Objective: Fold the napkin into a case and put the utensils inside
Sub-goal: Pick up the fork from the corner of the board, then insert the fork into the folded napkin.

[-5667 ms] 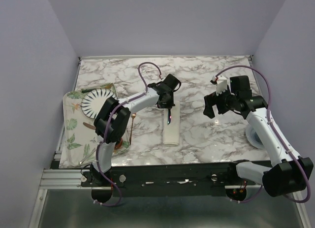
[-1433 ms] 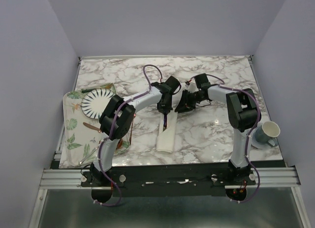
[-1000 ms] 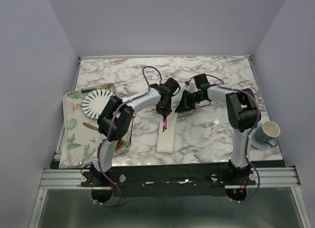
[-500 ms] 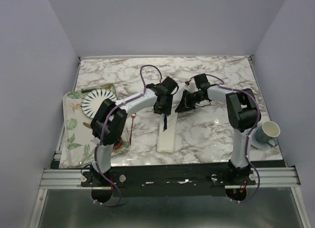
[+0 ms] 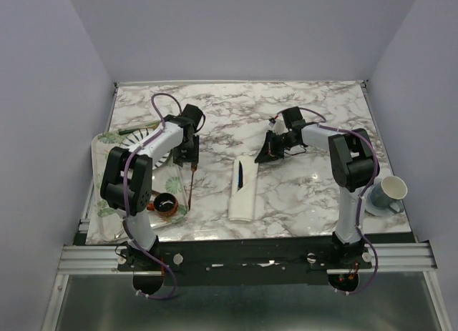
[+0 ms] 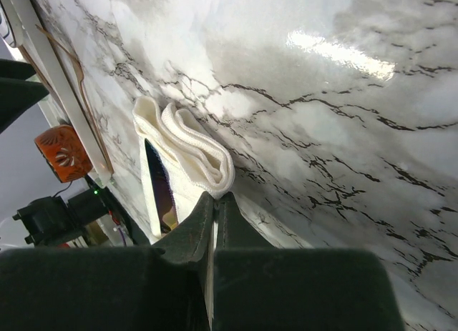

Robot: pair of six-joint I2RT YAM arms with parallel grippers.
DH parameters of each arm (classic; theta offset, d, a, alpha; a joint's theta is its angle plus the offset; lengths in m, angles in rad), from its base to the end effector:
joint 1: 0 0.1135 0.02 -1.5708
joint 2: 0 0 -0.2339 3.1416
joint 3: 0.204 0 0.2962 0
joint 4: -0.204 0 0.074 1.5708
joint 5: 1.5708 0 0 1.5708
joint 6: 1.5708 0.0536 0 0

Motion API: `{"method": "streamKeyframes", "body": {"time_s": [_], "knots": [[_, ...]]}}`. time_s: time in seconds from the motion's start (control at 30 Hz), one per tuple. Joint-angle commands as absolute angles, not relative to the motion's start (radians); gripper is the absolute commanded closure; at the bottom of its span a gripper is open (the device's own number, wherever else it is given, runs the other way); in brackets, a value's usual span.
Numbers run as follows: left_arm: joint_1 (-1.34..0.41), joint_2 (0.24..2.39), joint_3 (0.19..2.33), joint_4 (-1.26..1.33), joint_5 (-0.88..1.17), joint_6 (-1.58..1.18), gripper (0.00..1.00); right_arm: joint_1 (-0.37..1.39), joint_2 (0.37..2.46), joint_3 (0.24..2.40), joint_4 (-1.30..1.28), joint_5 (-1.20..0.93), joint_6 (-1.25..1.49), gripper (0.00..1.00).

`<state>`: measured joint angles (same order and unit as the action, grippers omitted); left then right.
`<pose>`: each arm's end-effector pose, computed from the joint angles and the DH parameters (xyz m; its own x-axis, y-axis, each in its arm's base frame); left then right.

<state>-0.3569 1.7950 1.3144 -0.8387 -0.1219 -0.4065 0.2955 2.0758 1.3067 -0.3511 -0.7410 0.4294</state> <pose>0.3664 -0.1297 0.1375 -0.9595 -0.0611 -0.2751 -0.0663 0.9977 0.0098 0.4035 0.1606 0.0574 -0.9895 0.0199 -0.1430 -0.0925 0.6730 0.7338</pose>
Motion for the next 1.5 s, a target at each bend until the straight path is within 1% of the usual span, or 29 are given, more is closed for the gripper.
{"method": "streamKeyframes", "body": {"time_s": [0.0, 0.23, 0.47, 0.53, 0.57, 0.6, 0.67, 0.77, 0.83, 0.87, 0.9, 0.93, 0.97, 1.0, 1.1, 1.23, 1.27, 1.37, 1.47], "knots": [[-0.341, 1.778, 1.305, -0.893, -0.132, -0.341, 0.49, 0.296, 2.054, 1.301, -0.33, -0.709, 0.423, 0.95], [-0.344, 1.83, 1.301, -0.877, -0.048, -0.351, 0.51, 0.296, 2.056, 1.302, -0.331, -0.706, 0.419, 0.95], [-0.356, 1.85, 1.29, -0.847, -0.008, -0.36, 0.53, 0.296, 2.06, 1.305, -0.334, -0.703, 0.422, 0.95], [-0.359, 1.856, 1.281, -0.836, -0.005, -0.364, 0.55, 0.296, 2.06, 1.305, -0.336, -0.701, 0.42, 0.95], [-0.364, 1.859, 1.276, -0.831, -0.003, -0.373, 0.57, 0.296, 2.062, 1.307, -0.336, -0.698, 0.42, 0.95], [-0.365, 1.862, 1.273, -0.824, -0.005, -0.377, 0.62, 0.296, 2.06, 1.305, -0.336, -0.696, 0.42, 0.94], [-0.379, 1.873, 1.259, -0.815, -0.017, -0.383, 0.66, 0.296, 2.06, 1.304, -0.337, -0.695, 0.42, 0.94], [-0.39, 1.891, 1.243, -0.807, -0.032, -0.393, 0.68, 0.296, 2.06, 1.304, -0.337, -0.696, 0.419, 0.94], [-0.39, 1.907, 1.239, -0.802, -0.048, -0.405, 0.73, 0.296, 2.06, 1.302, -0.339, -0.696, 0.417, 0.94], [-0.391, 1.91, 1.239, -0.801, -0.046, -0.408, 0.76, 0.296, 2.062, 1.302, -0.339, -0.696, 0.419, 0.94], [-0.393, 1.913, 1.244, -0.801, -0.043, -0.413, 0.85, 0.296, 2.06, 1.302, -0.339, -0.698, 0.417, 0.94], [-0.396, 1.913, 1.252, -0.798, -0.038, -0.42, 0.87, 0.296, 2.062, 1.302, -0.341, -0.698, 0.417, 0.94], [-0.4, 1.91, 1.261, -0.795, -0.031, -0.422, 0.93, 0.296, 2.06, 1.302, -0.339, -0.696, 0.417, 0.94], [-0.406, 1.907, 1.276, -0.793, -0.026, -0.428, 1.0, 0.296, 2.062, 1.302, -0.339, -0.701, 0.417, 0.94], [-0.445, 1.881, 1.371, -0.785, -0.014, -0.471, 1.0, 0.296, 2.059, 1.301, -0.339, -0.701, 0.419, 0.94], [-0.509, 1.91, 1.644, -0.795, -0.029, -0.577, 1.0, 0.296, 2.049, 1.299, -0.337, -0.706, 0.425, 0.95], [-0.555, 1.916, 1.684, -0.795, -0.066, -0.584, 1.0, 0.296, 2.051, 1.299, -0.337, -0.707, 0.428, 0.95], [-0.632, 1.942, 1.784, -0.787, -0.118, -0.609, 1.0, 0.296, 2.048, 1.298, -0.337, -0.71, 0.43, 0.96], [-0.664, 1.985, 1.834, -0.769, -0.106, -0.65, 1.0, 0.295, 2.048, 1.299, -0.337, -0.716, 0.434, 0.96]]}}
